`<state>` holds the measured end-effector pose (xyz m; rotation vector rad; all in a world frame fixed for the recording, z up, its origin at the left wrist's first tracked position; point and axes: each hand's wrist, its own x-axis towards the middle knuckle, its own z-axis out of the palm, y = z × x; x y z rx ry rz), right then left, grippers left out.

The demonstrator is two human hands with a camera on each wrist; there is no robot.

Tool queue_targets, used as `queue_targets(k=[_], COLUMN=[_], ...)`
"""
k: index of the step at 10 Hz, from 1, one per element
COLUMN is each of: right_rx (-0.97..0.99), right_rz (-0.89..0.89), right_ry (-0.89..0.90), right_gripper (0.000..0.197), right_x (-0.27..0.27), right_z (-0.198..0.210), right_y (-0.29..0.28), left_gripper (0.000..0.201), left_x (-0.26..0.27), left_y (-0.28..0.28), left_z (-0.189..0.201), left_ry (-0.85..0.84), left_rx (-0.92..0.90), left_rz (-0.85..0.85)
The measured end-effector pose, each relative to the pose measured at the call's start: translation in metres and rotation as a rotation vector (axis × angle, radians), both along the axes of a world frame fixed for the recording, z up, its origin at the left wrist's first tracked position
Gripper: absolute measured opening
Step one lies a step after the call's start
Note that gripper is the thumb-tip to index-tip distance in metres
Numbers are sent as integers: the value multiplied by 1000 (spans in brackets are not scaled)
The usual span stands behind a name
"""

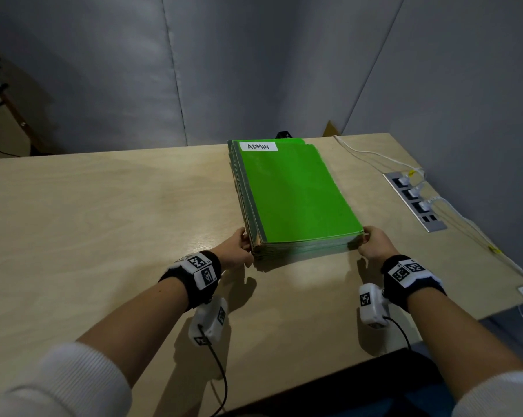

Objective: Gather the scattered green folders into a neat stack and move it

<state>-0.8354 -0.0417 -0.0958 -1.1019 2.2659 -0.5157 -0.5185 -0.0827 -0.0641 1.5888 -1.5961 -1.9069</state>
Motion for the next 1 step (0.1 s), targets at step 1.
queue_targets(k=[1], right_rx=[-21], right_rz=[-45], right_ry=[106], right_gripper=[54], right_x=[7], right_z=[10], right_y=[1], left_gripper=[79], left_x=[7], left_y=[-2], left_z=[1], left_ry=[-74], left_rx=[3], left_rz=[-22])
